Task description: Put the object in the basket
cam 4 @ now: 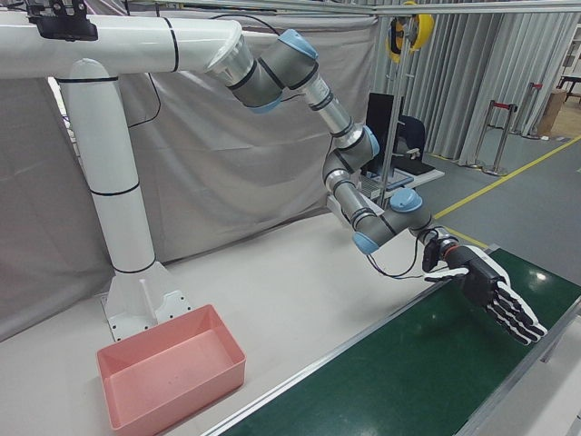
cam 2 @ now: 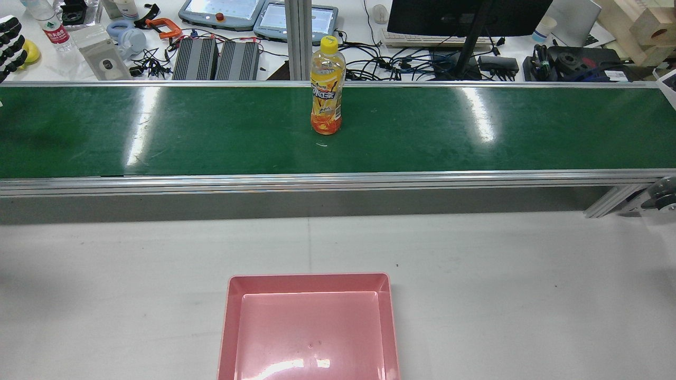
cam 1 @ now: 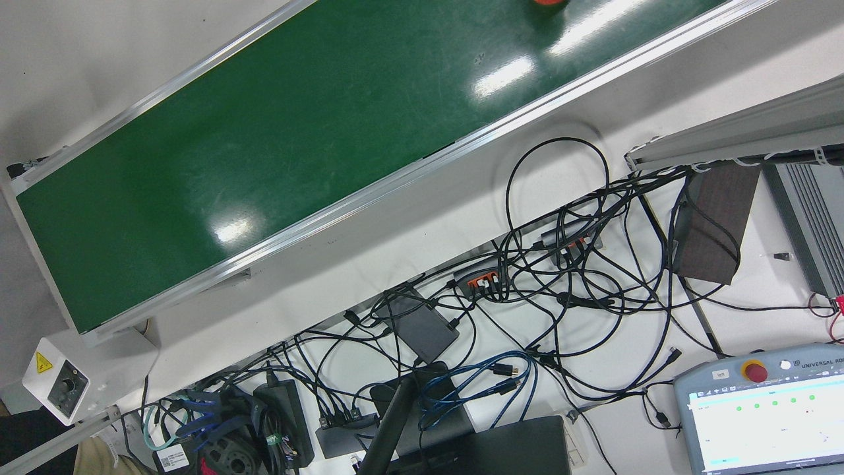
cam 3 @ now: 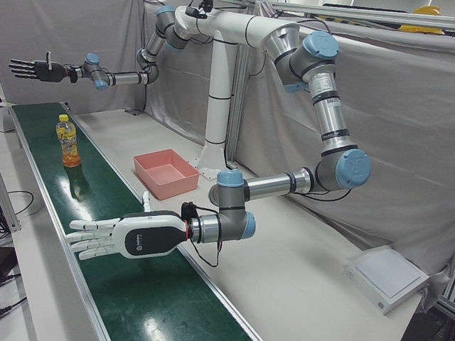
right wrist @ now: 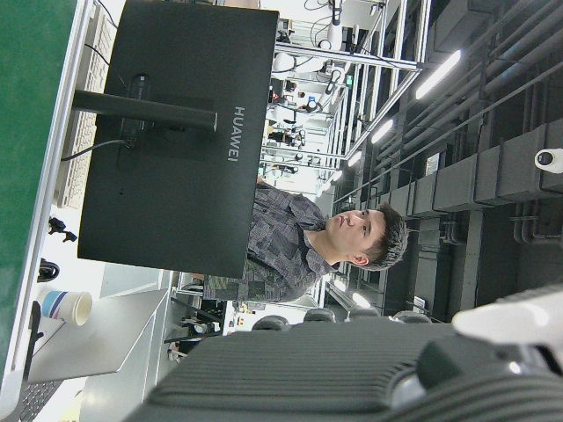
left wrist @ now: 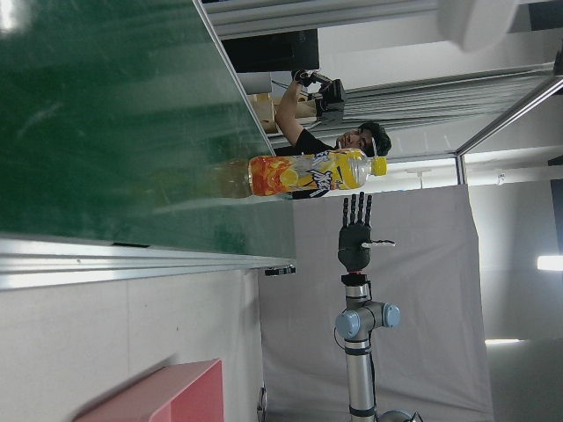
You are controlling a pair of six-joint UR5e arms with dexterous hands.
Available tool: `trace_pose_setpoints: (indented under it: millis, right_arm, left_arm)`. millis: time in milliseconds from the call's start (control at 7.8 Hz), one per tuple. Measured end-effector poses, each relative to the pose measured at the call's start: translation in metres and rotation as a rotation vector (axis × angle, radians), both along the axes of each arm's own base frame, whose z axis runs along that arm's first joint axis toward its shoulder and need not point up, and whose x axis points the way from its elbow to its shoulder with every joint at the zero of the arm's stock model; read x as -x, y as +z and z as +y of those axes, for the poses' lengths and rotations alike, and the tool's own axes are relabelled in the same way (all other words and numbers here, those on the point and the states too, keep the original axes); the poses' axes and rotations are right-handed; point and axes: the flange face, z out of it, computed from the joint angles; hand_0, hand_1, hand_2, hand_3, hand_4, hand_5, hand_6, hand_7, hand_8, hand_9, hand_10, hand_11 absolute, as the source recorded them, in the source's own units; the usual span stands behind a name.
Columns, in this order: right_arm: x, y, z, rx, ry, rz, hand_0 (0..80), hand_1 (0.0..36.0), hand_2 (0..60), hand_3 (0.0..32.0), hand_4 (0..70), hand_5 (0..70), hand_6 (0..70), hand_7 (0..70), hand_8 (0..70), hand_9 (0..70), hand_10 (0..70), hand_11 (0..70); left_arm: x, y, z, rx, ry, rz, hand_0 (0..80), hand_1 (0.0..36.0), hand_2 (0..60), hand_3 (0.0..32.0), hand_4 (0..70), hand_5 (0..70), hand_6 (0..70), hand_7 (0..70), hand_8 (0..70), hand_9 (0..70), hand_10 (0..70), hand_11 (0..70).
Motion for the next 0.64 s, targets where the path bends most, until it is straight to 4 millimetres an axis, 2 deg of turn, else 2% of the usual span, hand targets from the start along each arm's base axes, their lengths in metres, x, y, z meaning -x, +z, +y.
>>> trace_pose_setpoints:
  millis: [256,641]
  right_arm:
    - [0.0,-0.0004,-0.0001,-0.001,0.0,-0.001,0.0,0.0,0.0,0.0,0.0,0.0,0.0,0.0,0.0,0.0,0.0,0.0]
    - [0.0,-0.0007,-0.0001,-0.001,0.0,0.0,0.0,0.0,0.0,0.0,0.0,0.0,0.0,0.0,0.0,0.0,0.0,0.0]
  left_arm:
    - [-0.0006,-0.0028,-0.0024,-0.004,0.0,0.001,64.1,12.5,0.0,0.0,0.0,11.5,0.0,0.0,0.0,0.0,0.0,0.0]
    - [-0.0038,-0.0088,-0.0053,-0.012,0.003,0.004,66.6,13.2,0.0,0.0,0.0,14.1,0.0,0.0,0.0,0.0,0.0,0.0]
